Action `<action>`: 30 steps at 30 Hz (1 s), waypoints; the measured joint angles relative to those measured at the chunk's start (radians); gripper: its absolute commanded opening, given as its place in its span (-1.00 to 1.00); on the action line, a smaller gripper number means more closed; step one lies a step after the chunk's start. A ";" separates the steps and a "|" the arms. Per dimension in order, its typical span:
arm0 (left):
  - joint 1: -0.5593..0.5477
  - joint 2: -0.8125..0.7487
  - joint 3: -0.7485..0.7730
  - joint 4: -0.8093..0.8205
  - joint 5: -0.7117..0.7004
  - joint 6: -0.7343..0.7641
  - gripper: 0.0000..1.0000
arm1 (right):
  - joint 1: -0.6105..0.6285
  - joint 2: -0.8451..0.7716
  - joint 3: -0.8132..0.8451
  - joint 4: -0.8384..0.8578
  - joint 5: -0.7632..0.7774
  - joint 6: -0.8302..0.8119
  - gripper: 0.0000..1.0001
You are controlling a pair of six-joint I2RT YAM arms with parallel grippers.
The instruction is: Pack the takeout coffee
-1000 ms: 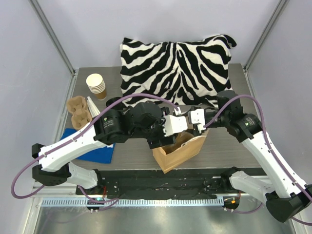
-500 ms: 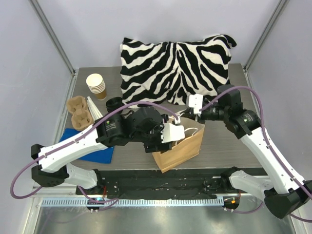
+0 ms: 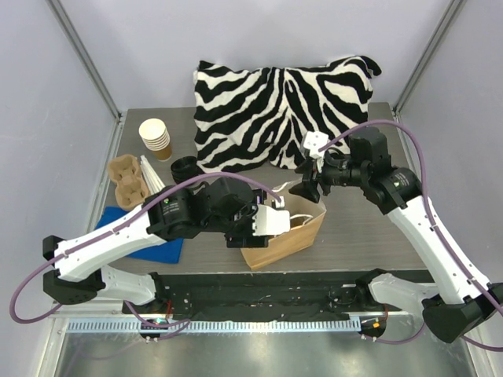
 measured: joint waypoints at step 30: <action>0.007 0.005 -0.023 0.013 0.003 0.062 -0.88 | 0.062 0.197 0.124 -0.134 -0.130 -0.506 0.47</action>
